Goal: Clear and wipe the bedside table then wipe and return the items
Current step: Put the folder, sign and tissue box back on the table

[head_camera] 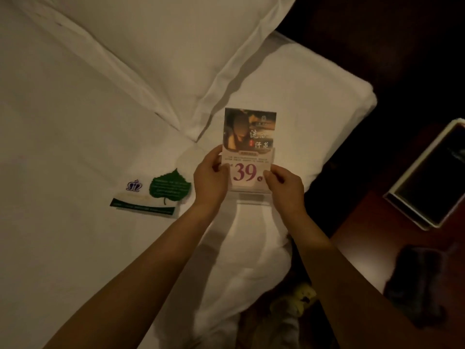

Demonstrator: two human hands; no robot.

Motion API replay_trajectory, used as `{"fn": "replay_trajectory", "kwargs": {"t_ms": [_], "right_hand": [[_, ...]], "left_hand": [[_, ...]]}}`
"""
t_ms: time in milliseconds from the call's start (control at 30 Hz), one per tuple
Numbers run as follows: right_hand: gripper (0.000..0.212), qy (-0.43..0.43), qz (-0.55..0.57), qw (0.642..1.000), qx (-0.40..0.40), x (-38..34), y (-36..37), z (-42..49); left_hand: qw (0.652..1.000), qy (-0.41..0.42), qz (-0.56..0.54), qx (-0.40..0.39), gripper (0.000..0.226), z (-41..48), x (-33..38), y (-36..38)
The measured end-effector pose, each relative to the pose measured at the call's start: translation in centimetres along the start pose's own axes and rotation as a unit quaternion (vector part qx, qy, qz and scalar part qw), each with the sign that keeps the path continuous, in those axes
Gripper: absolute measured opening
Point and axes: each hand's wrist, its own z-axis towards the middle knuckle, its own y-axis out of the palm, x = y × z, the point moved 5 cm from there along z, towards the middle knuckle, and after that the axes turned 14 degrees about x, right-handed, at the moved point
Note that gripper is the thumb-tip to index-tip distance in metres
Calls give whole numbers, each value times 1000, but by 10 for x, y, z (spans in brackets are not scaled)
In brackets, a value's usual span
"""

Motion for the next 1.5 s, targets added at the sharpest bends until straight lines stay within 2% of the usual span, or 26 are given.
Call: {"fn": "replay_trajectory", "kwargs": {"t_ms": [100, 200, 400, 633, 833, 1167, 1500], "right_hand": [[23, -4, 11, 998, 59, 11, -52, 6], [26, -32, -28, 990, 134, 22, -117, 11], [35, -64, -77, 949, 300, 49, -249, 13], [38, -20, -73, 907, 415, 113, -375, 17], [50, 18, -59, 907, 417, 175, -448, 33], [73, 2, 38, 919, 393, 248, -515, 52], [85, -3, 35, 928, 371, 262, -552, 97]], "left_hand": [[999, 33, -2, -20, 38, -32, 15, 37], [996, 62, -10, -59, 40, -74, 34, 82], [981, 106, -7, -161, 47, -173, 60, 183], [942, 150, 9, -301, 53, -289, 71, 293], [899, 205, 76, -380, 64, -355, 66, 373], [839, 232, 103, -482, 88, -425, 35, 461], [816, 275, 110, -496, 96, -434, 46, 528]]}}
